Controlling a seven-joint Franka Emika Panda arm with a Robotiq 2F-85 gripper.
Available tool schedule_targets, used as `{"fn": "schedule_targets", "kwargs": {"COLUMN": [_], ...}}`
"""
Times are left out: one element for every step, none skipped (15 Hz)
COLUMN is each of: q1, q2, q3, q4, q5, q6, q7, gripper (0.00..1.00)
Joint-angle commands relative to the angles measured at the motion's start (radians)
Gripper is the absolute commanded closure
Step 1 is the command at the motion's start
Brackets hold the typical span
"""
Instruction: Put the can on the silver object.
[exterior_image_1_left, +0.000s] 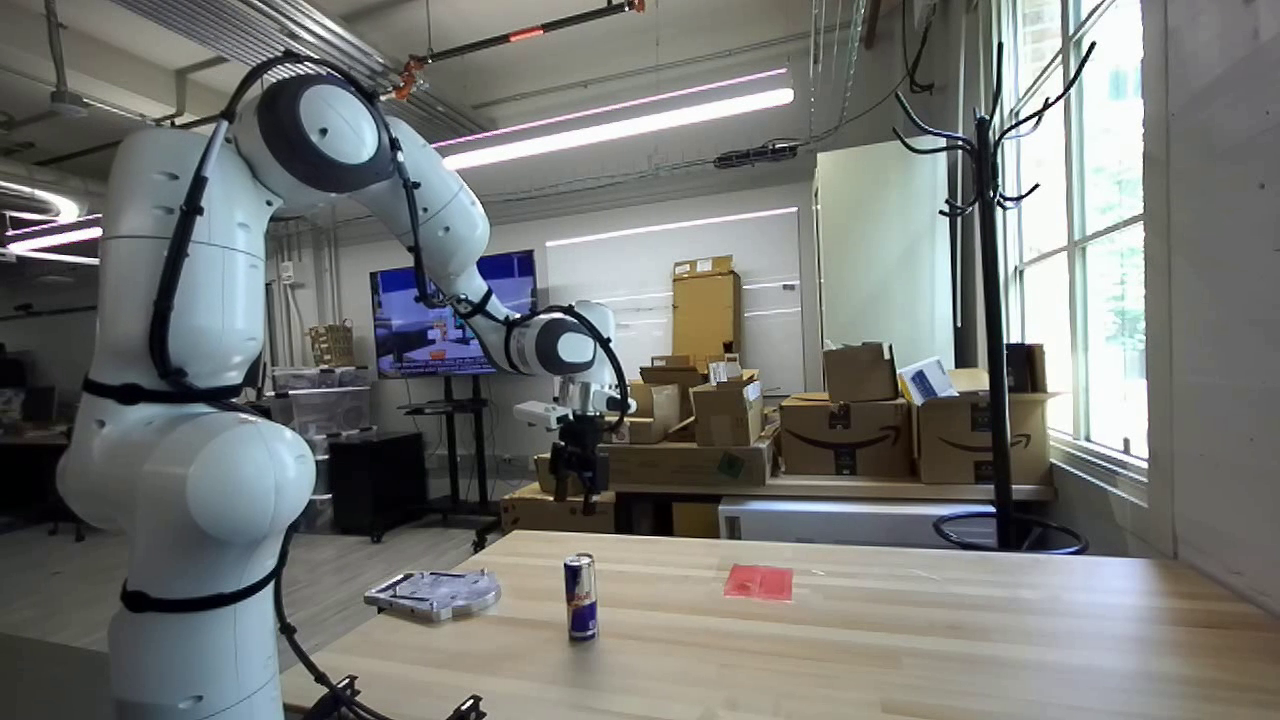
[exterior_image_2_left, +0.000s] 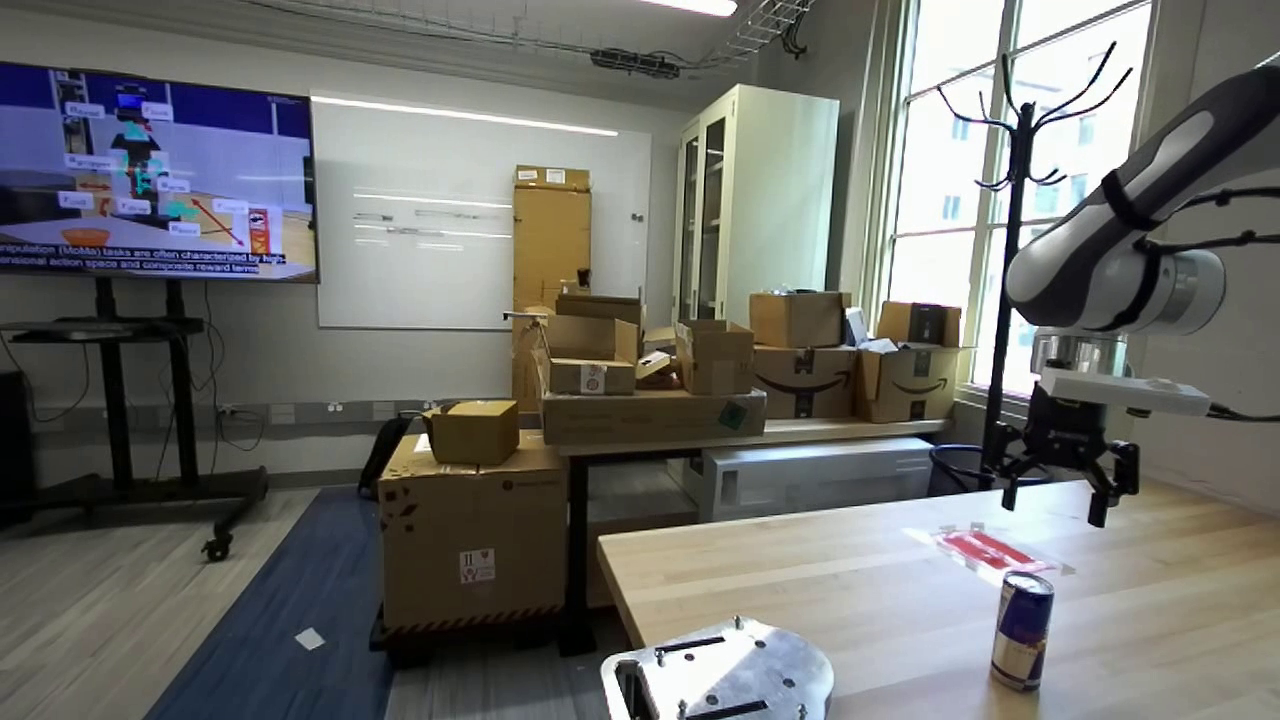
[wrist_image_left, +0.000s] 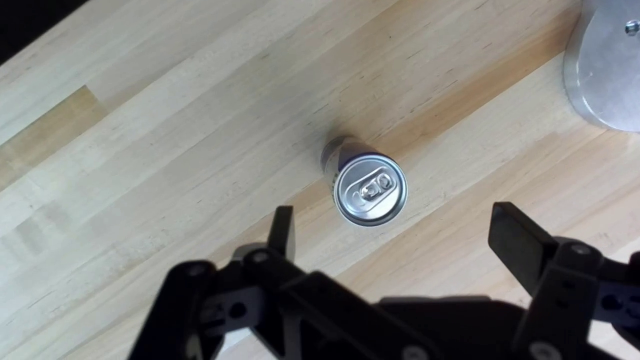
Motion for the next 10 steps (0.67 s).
{"fn": "schedule_targets", "kwargs": {"q1": [0.006,0.008,0.009,0.01,0.013,0.015,0.016,0.018,0.022,0.025], "q2": [0.019,0.028,0.045,0.055,0.07,0.084,0.104,0.122,0.142,0.16], "q3": [0.019,0.021,0.022,0.023,0.025,0.026,0.029,0.031,0.034,0.038], "q4": [0.016,0.023,0.034,0.039,0.045,0.049,0.054,0.058,0.063,0.069], "q5": [-0.06,-0.073,-0.089,-0.1,-0.111,-0.122,-0.124,-0.124,-0.121,-0.113], "q6": [0.039,0.047,0.049,0.052,0.054,0.057,0.06,0.061,0.065,0.066], "q7": [0.015,0.018,0.019,0.019,0.021,0.02,0.018,0.017,0.019,0.016], "gripper": [0.0,0.0,0.0,0.0,0.0,0.0,0.0,0.0,0.0,0.0]}}
